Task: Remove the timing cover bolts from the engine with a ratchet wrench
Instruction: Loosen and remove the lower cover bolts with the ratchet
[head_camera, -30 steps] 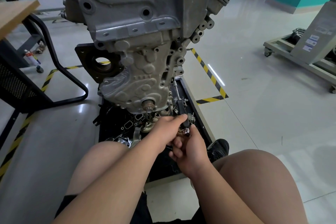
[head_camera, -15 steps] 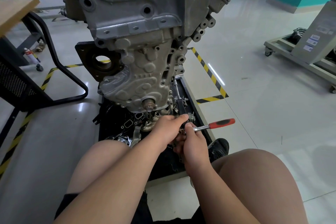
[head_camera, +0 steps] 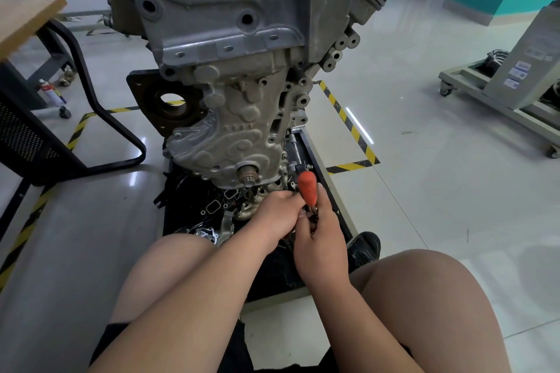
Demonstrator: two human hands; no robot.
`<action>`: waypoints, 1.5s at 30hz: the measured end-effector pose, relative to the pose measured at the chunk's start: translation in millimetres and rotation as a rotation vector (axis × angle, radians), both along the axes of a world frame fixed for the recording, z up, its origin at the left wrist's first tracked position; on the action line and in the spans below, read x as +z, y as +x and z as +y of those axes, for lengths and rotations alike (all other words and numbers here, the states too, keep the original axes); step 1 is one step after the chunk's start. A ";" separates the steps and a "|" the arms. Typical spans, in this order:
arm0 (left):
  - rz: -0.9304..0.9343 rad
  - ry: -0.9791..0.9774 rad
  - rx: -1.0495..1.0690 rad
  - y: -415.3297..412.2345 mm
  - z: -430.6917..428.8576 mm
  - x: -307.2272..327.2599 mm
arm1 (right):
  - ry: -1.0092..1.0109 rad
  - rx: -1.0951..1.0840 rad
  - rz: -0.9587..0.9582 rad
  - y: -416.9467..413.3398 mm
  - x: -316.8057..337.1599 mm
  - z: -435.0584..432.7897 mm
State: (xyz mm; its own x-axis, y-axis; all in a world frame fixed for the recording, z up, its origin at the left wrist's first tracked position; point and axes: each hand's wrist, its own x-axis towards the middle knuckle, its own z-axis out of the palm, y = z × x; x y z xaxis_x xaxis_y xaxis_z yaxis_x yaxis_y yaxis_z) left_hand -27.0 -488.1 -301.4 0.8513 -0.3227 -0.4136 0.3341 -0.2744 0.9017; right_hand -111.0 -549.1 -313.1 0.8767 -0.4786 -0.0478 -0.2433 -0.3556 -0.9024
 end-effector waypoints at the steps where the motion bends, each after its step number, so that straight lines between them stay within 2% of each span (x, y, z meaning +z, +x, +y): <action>1: 0.002 -0.010 0.001 -0.2 -0.1 1.5 | -0.032 -0.006 -0.004 -0.8 1.0 -0.4; 6: -0.006 -0.038 0.004 1.4 1.1 4.1 | 0.006 -0.178 -0.007 -1.3 2.7 -3.9; 17: 0.107 -0.081 -0.054 4.7 7.4 4.0 | 0.425 -0.296 -0.081 -1.6 8.7 0.4; 20: 0.105 -0.062 -0.070 3.6 6.4 1.8 | 0.683 -0.277 -0.085 -0.8 8.2 0.6; 25: 0.100 0.017 -0.051 4.5 3.8 -1.3 | 1.310 -0.348 0.004 3.2 8.6 4.7; 30: 0.119 0.038 -0.026 7.9 4.7 -5.4 | 1.612 -0.404 0.066 5.3 14.8 3.5; 33: 0.127 0.032 -0.024 8.0 5.7 -6.5 | 1.664 -0.399 0.092 5.3 15.6 3.0; 38: 0.106 0.037 -0.002 7.3 4.5 -10.2 | 1.635 -0.397 0.082 7.2 14.0 2.0; 45: 0.085 0.032 -0.004 5.4 2.7 -8.1 | 1.306 -0.321 0.001 6.9 3.0 4.1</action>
